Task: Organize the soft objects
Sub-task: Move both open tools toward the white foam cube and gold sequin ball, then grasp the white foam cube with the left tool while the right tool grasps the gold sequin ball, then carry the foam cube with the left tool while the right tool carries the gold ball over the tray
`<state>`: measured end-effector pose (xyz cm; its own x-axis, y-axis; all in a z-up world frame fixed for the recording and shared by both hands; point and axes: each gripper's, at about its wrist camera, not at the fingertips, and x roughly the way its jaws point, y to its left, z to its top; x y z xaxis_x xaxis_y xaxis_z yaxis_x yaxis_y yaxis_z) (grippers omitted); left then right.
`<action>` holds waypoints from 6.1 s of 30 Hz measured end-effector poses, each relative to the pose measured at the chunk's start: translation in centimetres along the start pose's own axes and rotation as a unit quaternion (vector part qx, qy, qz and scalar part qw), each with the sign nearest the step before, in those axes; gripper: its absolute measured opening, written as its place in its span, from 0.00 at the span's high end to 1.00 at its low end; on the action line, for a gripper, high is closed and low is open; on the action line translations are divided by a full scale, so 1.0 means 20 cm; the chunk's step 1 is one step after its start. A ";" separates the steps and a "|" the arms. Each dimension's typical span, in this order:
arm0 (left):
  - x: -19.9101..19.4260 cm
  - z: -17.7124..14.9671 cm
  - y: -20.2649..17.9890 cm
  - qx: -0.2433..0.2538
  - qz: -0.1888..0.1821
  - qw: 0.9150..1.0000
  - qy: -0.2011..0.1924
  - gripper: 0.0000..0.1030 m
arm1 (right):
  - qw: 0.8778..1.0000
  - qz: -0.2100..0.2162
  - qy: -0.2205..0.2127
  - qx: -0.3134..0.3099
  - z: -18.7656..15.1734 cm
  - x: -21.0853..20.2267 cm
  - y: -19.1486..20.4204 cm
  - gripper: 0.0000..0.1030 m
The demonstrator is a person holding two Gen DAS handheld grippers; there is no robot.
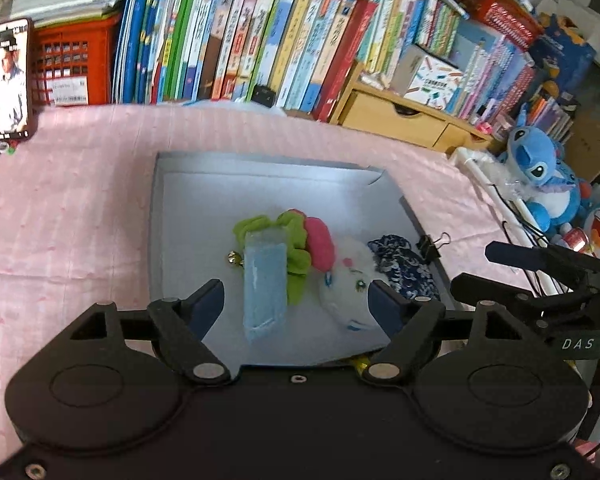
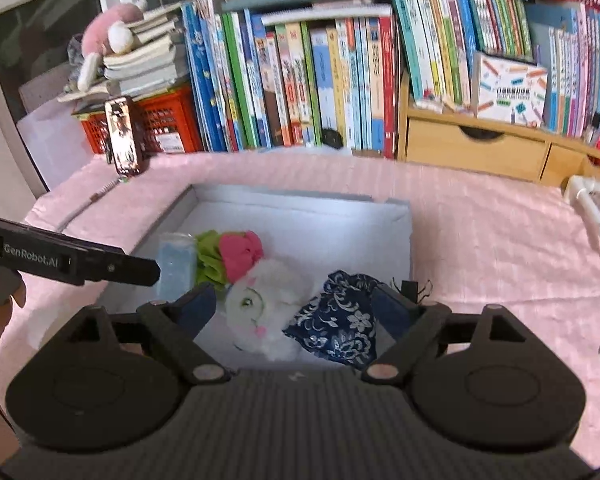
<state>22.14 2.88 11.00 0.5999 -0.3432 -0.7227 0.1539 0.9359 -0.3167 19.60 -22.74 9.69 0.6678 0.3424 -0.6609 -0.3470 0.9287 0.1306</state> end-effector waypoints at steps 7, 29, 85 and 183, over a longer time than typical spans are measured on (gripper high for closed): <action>-0.14 -0.09 -0.04 0.016 -0.007 0.999 -0.037 0.19 | 0.999 0.005 -0.041 -0.004 -0.02 -0.12 0.08 0.07; -0.46 -0.46 -0.08 0.045 -0.004 0.993 -0.113 0.12 | 0.991 0.011 -0.115 -0.061 -0.27 -0.37 0.36 0.02; -0.47 -0.90 0.17 0.053 0.125 0.975 -0.174 0.05 | 0.929 -0.147 -0.155 -0.303 -0.85 -0.27 0.85 0.10; -0.44 -0.54 0.06 0.053 0.122 0.974 -0.184 0.46 | 0.911 -0.175 -0.219 -0.302 -0.69 -0.24 0.82 0.69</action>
<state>8.51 6.29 10.35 0.8662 -0.0771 -0.4938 0.0403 0.9956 -0.0849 1.65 -11.14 4.89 0.9601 0.1864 -0.2085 -0.2727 0.7892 -0.5503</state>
